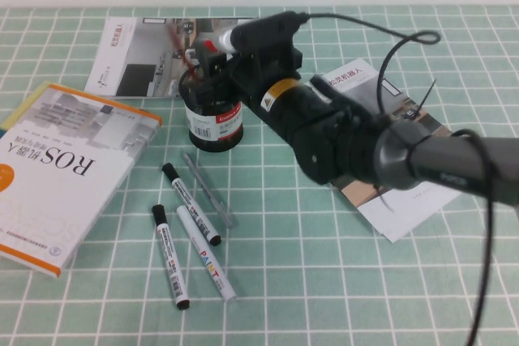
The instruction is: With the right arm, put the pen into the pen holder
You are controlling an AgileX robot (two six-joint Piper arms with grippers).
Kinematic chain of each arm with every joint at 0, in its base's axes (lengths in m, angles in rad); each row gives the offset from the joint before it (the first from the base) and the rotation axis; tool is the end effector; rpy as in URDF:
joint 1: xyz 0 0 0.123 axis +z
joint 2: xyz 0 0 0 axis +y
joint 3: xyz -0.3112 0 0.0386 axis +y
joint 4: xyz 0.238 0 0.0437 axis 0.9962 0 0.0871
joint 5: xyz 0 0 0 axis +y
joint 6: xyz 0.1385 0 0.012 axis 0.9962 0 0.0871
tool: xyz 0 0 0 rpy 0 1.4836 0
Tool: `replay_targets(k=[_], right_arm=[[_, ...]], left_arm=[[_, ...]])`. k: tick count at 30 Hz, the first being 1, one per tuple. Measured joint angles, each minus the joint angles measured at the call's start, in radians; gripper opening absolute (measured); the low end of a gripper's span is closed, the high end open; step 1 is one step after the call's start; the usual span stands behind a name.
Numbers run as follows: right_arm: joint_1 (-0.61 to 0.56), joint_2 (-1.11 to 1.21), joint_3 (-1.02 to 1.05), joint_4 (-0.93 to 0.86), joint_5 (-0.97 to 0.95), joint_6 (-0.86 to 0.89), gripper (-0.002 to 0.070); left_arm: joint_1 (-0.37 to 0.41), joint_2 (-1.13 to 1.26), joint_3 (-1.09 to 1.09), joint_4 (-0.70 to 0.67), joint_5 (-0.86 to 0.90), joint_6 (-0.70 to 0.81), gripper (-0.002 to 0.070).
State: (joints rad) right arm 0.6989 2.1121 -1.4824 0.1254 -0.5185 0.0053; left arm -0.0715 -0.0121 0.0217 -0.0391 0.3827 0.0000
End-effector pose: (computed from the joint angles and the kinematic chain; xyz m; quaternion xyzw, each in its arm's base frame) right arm 0.4268 0.3474 0.2611 -0.1857 0.6922 0.2553 0.6490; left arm 0.0590 -0.0063 0.1574 0.0185 0.8060 -0.0377 0.5904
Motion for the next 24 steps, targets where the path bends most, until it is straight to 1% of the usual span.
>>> replay_targets(k=[2,4,6,9,11,13,17,21,24], right_arm=[[0.0,-0.032,0.0,-0.007,0.059,0.0,0.0329],[0.0,-0.091,0.0,-0.029,0.157,0.022,0.0291],[0.0,-0.157,0.0,-0.066,0.284,0.049,0.0223],[0.0,-0.268,0.0,-0.101,0.501,0.066,0.0074],[0.0,-0.354,0.0,-0.105,0.641,0.067,0.0021],[0.0,-0.432,0.0,-0.107,0.756,0.063,0.0],[0.0,-0.593,0.018,-0.11,0.939,0.053,-0.0014],[0.0,-0.765,0.114,-0.11,1.033,0.051,-0.0017],[0.0,-0.9,0.242,-0.082,1.074,0.051,-0.0017]], left_arm=[[0.0,0.0,0.0,0.0,0.0,0.0,-0.0004],[0.0,0.0,0.0,0.0,0.0,0.0,-0.0004],[0.0,0.0,0.0,0.0,0.0,0.0,-0.0004],[0.0,0.0,0.0,0.0,0.0,0.0,-0.0004],[0.0,0.0,0.0,0.0,0.0,0.0,-0.0004],[0.0,0.0,0.0,0.0,0.0,0.0,-0.0004],[0.0,0.0,0.0,0.0,0.0,0.0,-0.0004],[0.0,0.0,0.0,0.0,0.0,0.0,-0.0004],[0.0,0.0,0.0,0.0,0.0,0.0,-0.0004]])
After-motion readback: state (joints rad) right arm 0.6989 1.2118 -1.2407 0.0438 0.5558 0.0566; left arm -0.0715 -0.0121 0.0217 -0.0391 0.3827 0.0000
